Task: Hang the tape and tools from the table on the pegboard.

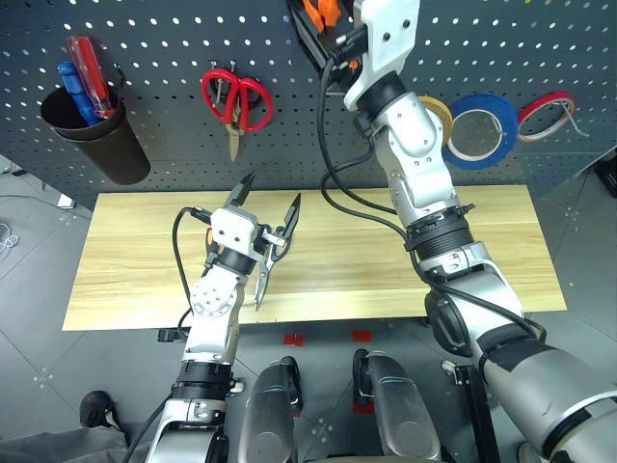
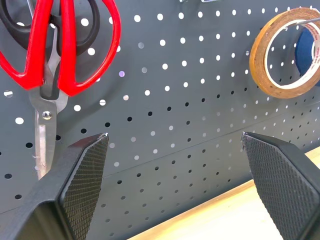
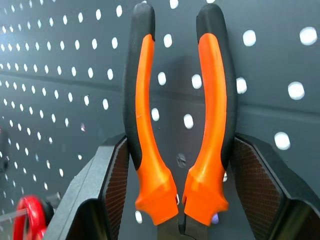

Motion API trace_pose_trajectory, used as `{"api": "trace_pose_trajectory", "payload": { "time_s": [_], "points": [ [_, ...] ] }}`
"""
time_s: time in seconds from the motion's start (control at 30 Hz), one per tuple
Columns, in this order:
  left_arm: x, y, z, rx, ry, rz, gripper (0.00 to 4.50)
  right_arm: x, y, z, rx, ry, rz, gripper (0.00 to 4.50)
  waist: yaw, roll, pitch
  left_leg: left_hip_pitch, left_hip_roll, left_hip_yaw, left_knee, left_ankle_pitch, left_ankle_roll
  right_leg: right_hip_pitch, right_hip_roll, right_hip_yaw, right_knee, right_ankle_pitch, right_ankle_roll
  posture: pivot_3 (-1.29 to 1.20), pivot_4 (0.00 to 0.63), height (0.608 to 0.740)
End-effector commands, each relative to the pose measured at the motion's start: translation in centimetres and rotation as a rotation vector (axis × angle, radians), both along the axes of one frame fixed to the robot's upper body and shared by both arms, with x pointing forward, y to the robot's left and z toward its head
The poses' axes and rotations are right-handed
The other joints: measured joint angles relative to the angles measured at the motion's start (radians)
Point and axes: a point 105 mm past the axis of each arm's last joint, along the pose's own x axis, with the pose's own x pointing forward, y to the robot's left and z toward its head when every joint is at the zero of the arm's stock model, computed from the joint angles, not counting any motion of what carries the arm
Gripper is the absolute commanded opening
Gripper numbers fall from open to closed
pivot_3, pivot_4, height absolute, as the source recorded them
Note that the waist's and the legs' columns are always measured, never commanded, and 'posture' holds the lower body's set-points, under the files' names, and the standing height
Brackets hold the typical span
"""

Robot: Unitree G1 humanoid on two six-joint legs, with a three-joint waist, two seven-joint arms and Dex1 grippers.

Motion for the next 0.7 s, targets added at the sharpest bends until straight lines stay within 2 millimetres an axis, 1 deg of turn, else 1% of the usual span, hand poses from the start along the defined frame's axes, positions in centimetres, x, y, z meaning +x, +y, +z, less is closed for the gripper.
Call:
{"api": "trace_pose_trajectory", "payload": {
  "time_s": [0.03,0.1,0.33,0.43,0.47,0.5,0.57,0.6,0.7],
  "points": [
    [-0.3,-0.1,0.6,0.009,-0.032,-0.002,4.50,0.6,-0.9,-1.3,0.027,0.019,-0.043,2.72,0.000,0.000,0.000,0.000,0.000,-0.001,0.000,0.000,0.000,0.001,0.000,0.000,0.000,0.000,0.000,-0.01,0.346,0.740],
    [-0.3,-0.1,0.6,0.012,-0.030,0.000,4.50,0.6,-0.9,-1.9,0.022,0.022,-0.050,2.72,0.000,0.000,0.000,0.000,0.000,-0.001,0.000,0.000,0.000,0.001,0.000,0.000,0.000,0.000,0.000,-0.02,0.347,0.740],
    [-0.1,-0.1,0.5,0.017,-0.022,-0.002,4.50,0.3,-0.5,-2.3,0.022,0.022,-0.064,2.71,-0.001,0.000,0.000,0.000,0.000,-0.001,0.000,0.000,0.000,0.001,0.000,0.001,0.000,0.000,0.000,-0.02,0.349,0.740],
    [0.1,0.0,0.5,0.015,-0.010,-0.001,4.50,0.3,-0.8,-2.0,0.035,0.026,-0.067,2.71,-0.001,0.000,0.000,0.000,0.000,-0.001,0.000,0.000,0.000,0.001,0.000,0.001,0.000,0.000,0.000,-0.03,0.351,0.740],
    [0.2,0.0,0.4,0.014,-0.002,0.000,4.50,0.2,-1.0,-1.7,0.040,0.023,-0.066,3.42,-0.001,0.000,0.000,0.000,0.000,-0.001,0.000,0.000,0.000,0.001,0.000,0.001,0.000,0.000,0.000,-0.03,0.349,0.740],
    [0.2,0.1,0.3,0.015,0.008,0.000,4.50,0.1,-1.2,-1.4,0.043,0.019,-0.065,3.61,-0.001,0.000,0.000,0.000,0.000,-0.001,0.000,0.000,0.000,0.001,0.000,0.001,0.000,0.000,0.000,-0.03,0.348,0.740],
    [0.4,0.2,0.2,0.011,0.028,0.004,4.50,-0.1,-1.4,-1.0,0.045,0.014,-0.062,4.27,0.000,0.000,0.000,0.000,0.000,-0.001,0.000,0.000,0.000,0.001,0.000,0.001,0.000,0.000,0.000,-0.04,0.347,0.740],
    [0.4,0.3,0.2,0.009,0.035,0.008,4.50,-0.3,-1.5,-0.9,0.042,0.013,-0.058,4.45,0.000,0.000,0.000,0.000,0.000,-0.001,0.000,0.000,0.000,0.001,0.000,0.001,0.000,0.000,0.000,-0.04,0.347,0.740],
    [0.8,1.1,0.1,0.019,0.092,0.026,4.50,-1.1,-2.1,-0.9,0.033,0.024,-0.039,4.45,0.000,0.000,0.000,0.000,0.000,-0.002,0.001,0.001,0.000,0.001,0.000,0.001,0.000,0.000,0.000,-0.04,0.347,0.740]
  ]
}}
